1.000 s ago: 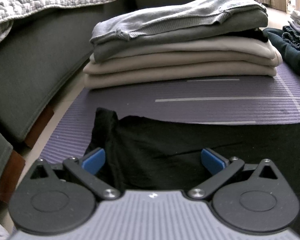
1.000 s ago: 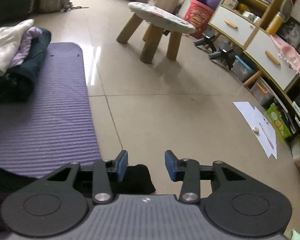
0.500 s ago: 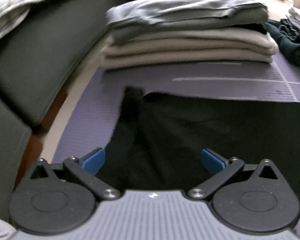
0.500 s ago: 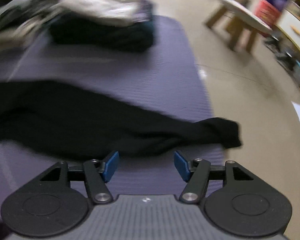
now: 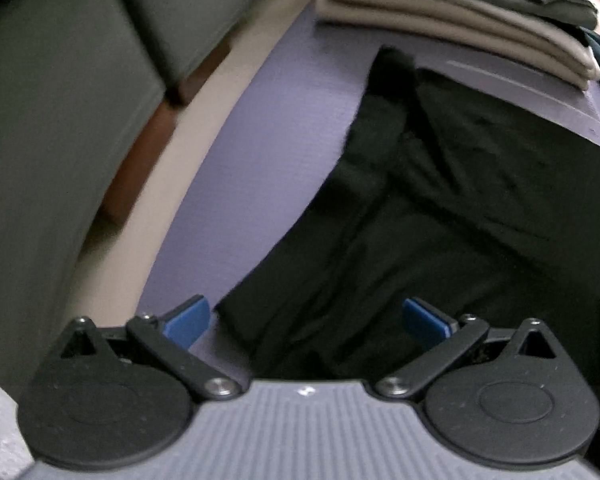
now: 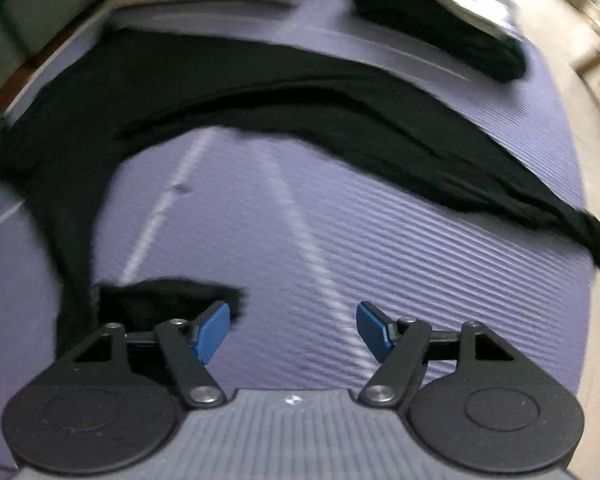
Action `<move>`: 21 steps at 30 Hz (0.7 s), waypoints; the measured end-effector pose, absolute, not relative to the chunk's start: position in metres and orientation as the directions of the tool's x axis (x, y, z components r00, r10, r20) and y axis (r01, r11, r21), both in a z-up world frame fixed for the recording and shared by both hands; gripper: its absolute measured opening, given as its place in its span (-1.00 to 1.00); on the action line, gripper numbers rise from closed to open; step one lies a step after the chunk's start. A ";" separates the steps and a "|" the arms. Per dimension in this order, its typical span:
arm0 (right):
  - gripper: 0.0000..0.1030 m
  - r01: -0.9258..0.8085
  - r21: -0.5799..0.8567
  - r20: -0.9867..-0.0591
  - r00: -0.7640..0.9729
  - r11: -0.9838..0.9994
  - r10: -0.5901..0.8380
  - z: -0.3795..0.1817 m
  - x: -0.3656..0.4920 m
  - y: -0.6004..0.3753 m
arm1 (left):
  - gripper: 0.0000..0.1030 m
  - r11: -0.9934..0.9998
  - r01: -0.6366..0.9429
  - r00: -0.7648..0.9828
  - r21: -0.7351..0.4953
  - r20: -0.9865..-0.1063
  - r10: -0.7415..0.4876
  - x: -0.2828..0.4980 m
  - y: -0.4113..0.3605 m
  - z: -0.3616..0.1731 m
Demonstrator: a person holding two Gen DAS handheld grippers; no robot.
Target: Fold clothes
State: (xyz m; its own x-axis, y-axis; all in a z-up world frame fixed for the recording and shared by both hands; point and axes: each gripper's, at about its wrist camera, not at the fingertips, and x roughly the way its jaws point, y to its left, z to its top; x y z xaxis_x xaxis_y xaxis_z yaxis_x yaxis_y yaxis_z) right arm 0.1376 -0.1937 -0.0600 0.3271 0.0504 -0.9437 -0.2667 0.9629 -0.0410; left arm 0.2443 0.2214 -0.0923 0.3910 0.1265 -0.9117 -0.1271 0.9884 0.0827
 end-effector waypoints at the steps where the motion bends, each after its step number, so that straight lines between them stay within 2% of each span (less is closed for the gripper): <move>1: 0.37 -0.300 -0.043 -0.943 0.328 0.953 0.061 -0.060 0.138 -0.187 | 0.99 0.986 -0.150 0.384 0.066 -0.916 0.120 0.241 0.229 -0.093; 6: 0.37 -0.407 -0.038 -0.943 0.318 0.912 0.103 -0.065 0.140 -0.169 | 0.97 0.964 -0.263 0.336 -0.031 -0.940 0.062 0.231 0.257 -0.099; 8: 0.37 -0.447 -0.034 -0.944 0.309 0.894 0.119 -0.071 0.142 -0.162 | 0.89 0.950 -0.305 0.312 -0.065 -0.950 0.035 0.227 0.265 -0.102; 10: 0.37 -0.469 -0.033 -0.944 0.306 0.883 0.127 -0.075 0.143 -0.157 | 0.77 0.956 -0.281 0.345 -0.089 -0.939 0.014 0.224 0.260 -0.096; 13: 0.32 -0.536 -0.021 -0.945 0.287 0.844 0.159 -0.083 0.142 -0.144 | 0.73 0.963 -0.240 0.394 -0.123 -0.919 -0.019 0.218 0.251 -0.086; 18: -0.09 -0.634 -0.008 -0.954 0.237 0.773 0.184 -0.094 0.137 -0.128 | 0.74 0.985 0.003 0.424 -0.174 -0.891 -0.159 0.212 0.208 -0.079; 19: -0.36 -0.644 -0.009 -0.955 0.232 0.765 0.184 -0.094 0.137 -0.127 | 0.73 0.985 0.070 0.410 -0.160 -0.895 -0.175 0.209 0.194 -0.082; 20: -0.75 -0.644 -0.005 -0.957 0.225 0.765 0.183 -0.093 0.137 -0.128 | 0.73 0.983 0.122 0.392 -0.139 -0.903 -0.177 0.206 0.184 -0.086; 21: -0.77 -0.633 0.003 -0.959 0.217 0.774 0.181 -0.089 0.138 -0.130 | 0.73 0.981 0.143 0.384 -0.128 -0.907 -0.174 0.205 0.180 -0.088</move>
State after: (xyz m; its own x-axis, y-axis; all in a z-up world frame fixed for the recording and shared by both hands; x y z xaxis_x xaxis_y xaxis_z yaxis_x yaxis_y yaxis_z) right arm 0.1380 -0.1300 -0.0895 0.2167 0.1811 -0.9593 -0.6333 0.7739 0.0031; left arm 0.2046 0.1798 -0.0876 0.3845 -0.1742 -0.9066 0.1431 0.9814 -0.1279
